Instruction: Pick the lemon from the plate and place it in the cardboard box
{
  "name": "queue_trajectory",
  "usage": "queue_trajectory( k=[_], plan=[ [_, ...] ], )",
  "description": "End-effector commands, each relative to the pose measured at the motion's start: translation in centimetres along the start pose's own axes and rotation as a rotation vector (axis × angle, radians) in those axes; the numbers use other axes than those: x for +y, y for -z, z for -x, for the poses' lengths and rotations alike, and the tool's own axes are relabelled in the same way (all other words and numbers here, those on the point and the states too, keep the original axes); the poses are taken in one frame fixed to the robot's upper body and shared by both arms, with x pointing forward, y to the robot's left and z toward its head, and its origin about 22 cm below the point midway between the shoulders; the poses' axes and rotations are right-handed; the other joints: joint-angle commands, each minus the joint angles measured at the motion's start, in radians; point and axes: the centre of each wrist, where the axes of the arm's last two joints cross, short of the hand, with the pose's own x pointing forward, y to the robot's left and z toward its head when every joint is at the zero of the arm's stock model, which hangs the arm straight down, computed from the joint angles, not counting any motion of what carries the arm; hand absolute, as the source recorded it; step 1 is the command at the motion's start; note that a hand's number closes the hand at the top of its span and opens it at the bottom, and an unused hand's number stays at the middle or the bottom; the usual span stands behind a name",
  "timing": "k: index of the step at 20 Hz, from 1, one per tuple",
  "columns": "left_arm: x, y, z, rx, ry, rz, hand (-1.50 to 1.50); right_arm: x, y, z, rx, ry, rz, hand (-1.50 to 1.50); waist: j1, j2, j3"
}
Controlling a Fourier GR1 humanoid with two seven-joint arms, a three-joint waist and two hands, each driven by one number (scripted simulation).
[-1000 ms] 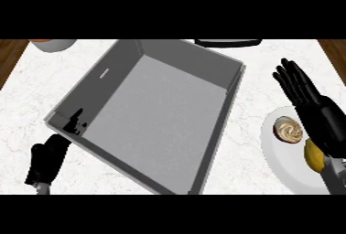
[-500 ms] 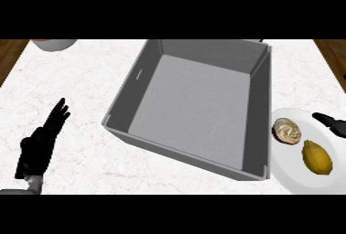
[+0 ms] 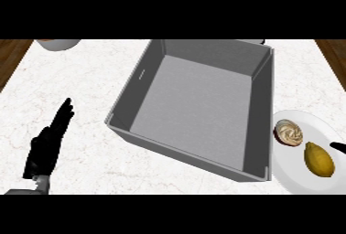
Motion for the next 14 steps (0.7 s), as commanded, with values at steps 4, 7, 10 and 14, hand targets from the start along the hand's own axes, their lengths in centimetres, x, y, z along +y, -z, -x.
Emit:
queue_trajectory(
  k=[4, 7, 10, 14],
  plan=[
    [-1.1, 0.3, -0.5, 0.008, -0.007, 0.000, 0.00, -6.0, 0.9, -3.2, 0.121, -0.405, -0.302, -1.50, -0.001, -0.001, -0.003],
    [-0.1, 0.3, -0.1, 0.001, -0.003, -0.018, 0.00, -6.5, 0.8, -4.4, 0.217, -0.543, -0.480, -1.50, -0.001, -0.001, -0.004],
    [-0.8, -0.3, 0.5, 0.006, 0.010, 0.003, 0.00, -5.6, 2.2, -6.8, 0.288, -0.655, -0.600, -1.50, 0.011, -0.001, -0.005],
    [-0.6, 0.8, -0.2, -0.015, 0.010, -0.001, 0.00, -2.7, 2.4, -7.8, 0.350, -0.660, -0.715, -1.50, 0.009, -0.001, -0.002]
  ],
)
